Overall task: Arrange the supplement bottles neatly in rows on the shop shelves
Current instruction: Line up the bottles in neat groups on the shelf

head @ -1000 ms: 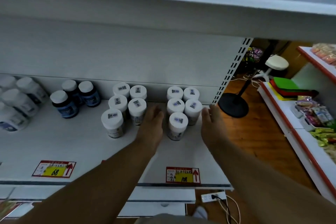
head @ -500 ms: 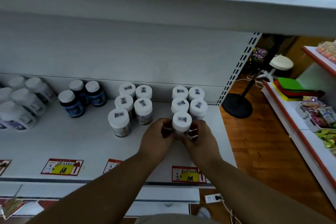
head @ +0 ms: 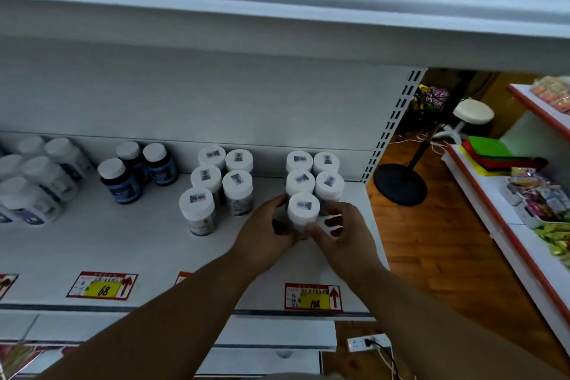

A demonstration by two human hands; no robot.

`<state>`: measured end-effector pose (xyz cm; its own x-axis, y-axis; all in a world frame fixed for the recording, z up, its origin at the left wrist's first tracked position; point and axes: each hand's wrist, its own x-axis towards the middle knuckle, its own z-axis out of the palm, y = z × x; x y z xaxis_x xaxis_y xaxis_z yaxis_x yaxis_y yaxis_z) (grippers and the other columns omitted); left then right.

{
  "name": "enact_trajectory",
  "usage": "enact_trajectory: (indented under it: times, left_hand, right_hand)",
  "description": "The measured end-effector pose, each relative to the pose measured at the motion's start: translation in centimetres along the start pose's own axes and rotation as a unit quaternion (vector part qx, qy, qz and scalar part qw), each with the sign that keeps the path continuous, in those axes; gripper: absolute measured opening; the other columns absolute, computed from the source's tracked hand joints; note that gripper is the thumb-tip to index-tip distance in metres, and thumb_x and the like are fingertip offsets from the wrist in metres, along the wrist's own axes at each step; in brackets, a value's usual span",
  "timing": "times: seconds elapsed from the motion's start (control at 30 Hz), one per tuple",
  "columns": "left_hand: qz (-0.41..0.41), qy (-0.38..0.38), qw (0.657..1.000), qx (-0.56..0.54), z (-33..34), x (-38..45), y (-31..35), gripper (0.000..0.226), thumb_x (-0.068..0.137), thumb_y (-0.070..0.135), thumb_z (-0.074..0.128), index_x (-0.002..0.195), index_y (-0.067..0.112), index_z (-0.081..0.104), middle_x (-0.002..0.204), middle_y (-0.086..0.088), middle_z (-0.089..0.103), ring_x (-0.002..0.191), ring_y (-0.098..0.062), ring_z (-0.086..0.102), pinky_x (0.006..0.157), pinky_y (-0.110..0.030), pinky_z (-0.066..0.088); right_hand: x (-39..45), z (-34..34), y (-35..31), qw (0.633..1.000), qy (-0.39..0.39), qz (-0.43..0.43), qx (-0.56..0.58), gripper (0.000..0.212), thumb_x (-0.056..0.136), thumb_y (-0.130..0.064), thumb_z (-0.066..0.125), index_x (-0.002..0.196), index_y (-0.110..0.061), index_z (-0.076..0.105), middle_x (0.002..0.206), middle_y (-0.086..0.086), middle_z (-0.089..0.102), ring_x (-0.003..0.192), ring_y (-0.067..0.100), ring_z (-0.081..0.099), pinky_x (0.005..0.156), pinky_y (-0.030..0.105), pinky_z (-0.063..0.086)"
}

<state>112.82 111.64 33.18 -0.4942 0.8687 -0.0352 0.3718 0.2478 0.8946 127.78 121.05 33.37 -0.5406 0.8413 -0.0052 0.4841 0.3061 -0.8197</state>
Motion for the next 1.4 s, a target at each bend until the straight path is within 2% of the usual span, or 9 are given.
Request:
enact_trajectory:
  times: [0.13,0.27,0.4,0.5,0.7,0.8,1.13,1.27,1.4]
  left_hand:
    - [0.001,0.006,1.000,0.008,0.1,0.1,0.2,0.077,0.065,0.047,0.085,0.133,0.041,0.051,0.127,0.016,0.062,0.108,-0.003,0.061,0.093,-0.026,0.050]
    - [0.000,0.015,1.000,0.014,-0.1,-0.2,0.4,0.055,0.072,0.028,0.085,0.106,0.055,0.051,0.103,0.036,0.057,0.094,0.025,0.052,0.078,0.001,0.037]
    - [-0.006,0.010,1.000,0.018,0.0,-0.3,0.1,0.057,0.074,0.036,0.083,0.125,0.035,0.059,0.119,0.015,0.064,0.108,-0.003,0.059,0.090,-0.019,0.044]
    - [-0.014,0.015,0.999,0.026,0.2,-0.4,0.1,0.059,0.073,0.039,0.082,0.126,0.031,0.059,0.123,0.008,0.065,0.109,-0.008,0.061,0.091,-0.025,0.046]
    - [-0.059,0.048,0.996,0.054,0.0,-3.0,0.2,0.061,0.081,0.029,0.076,0.136,0.026,0.049,0.128,0.008,0.057,0.100,-0.006,0.058,0.087,-0.023,0.047]
    - [-0.073,0.087,0.992,0.051,-0.2,-5.1,0.4,0.053,0.084,0.027,0.074,0.131,0.031,0.052,0.119,0.013,0.057,0.093,0.003,0.056,0.076,-0.008,0.042]
    - [-0.025,0.177,0.983,0.050,-5.2,-9.0,-1.6,0.036,0.084,0.025,0.074,0.111,0.040,0.056,0.097,0.017,0.060,0.086,0.006,0.055,0.068,-0.001,0.039]
    - [0.016,0.266,0.963,0.028,-9.4,-8.9,-4.3,0.046,0.077,0.017,0.079,0.109,0.035,0.052,0.101,0.014,0.055,0.092,-0.001,0.054,0.078,-0.009,0.041]
    - [-0.058,0.132,0.989,0.041,-13.1,-5.8,-6.8,0.087,0.071,0.030,0.085,0.143,0.024,0.035,0.134,0.008,0.042,0.122,-0.011,0.045,0.106,-0.032,0.040]
  right_hand:
    - [0.6,0.0,0.2,0.998,-0.053,0.001,-0.027,0.041,0.082,-0.043,0.073,0.118,-0.030,0.057,0.108,-0.013,0.064,0.093,0.003,0.061,0.087,0.031,0.054]
    - [0.6,0.8,-0.2,0.998,-0.052,-0.007,-0.031,0.037,0.083,-0.042,0.072,0.115,-0.030,0.059,0.107,-0.014,0.066,0.092,0.001,0.062,0.085,0.024,0.051]
    - [0.3,0.8,-0.5,0.998,-0.051,-0.006,-0.022,0.031,0.085,-0.038,0.072,0.111,-0.031,0.058,0.105,-0.013,0.066,0.092,0.003,0.061,0.081,0.018,0.044]
    - [0.0,0.7,-0.6,0.998,-0.055,-0.012,-0.022,0.031,0.086,-0.037,0.071,0.114,-0.029,0.058,0.107,-0.012,0.066,0.094,0.004,0.060,0.080,0.016,0.042]
    - [-1.6,0.5,-0.6,0.999,-0.019,-0.018,-0.035,0.026,0.085,-0.042,0.070,0.095,-0.028,0.050,0.093,-0.010,0.061,0.085,0.008,0.059,0.067,0.018,0.044]
    - [-3.4,1.0,-0.9,0.996,-0.015,-0.078,-0.044,0.021,0.086,-0.035,0.069,0.088,-0.022,0.053,0.087,-0.004,0.059,0.081,0.012,0.057,0.069,0.027,0.049]
    - [-4.9,6.2,-6.3,0.989,-0.025,-0.144,-0.009,0.021,0.085,-0.031,0.071,0.100,-0.024,0.057,0.096,-0.006,0.063,0.087,0.005,0.060,0.077,0.023,0.051]
    - [-4.2,10.1,-7.5,0.997,-0.001,-0.081,0.004,0.036,0.087,-0.030,0.070,0.117,-0.026,0.051,0.113,-0.005,0.056,0.097,0.008,0.056,0.083,0.021,0.046]
    - [-2.1,13.1,-9.2,0.999,0.011,-0.015,0.037,0.041,0.091,-0.021,0.062,0.118,-0.038,0.036,0.121,-0.009,0.049,0.109,0.010,0.050,0.096,0.031,0.044]
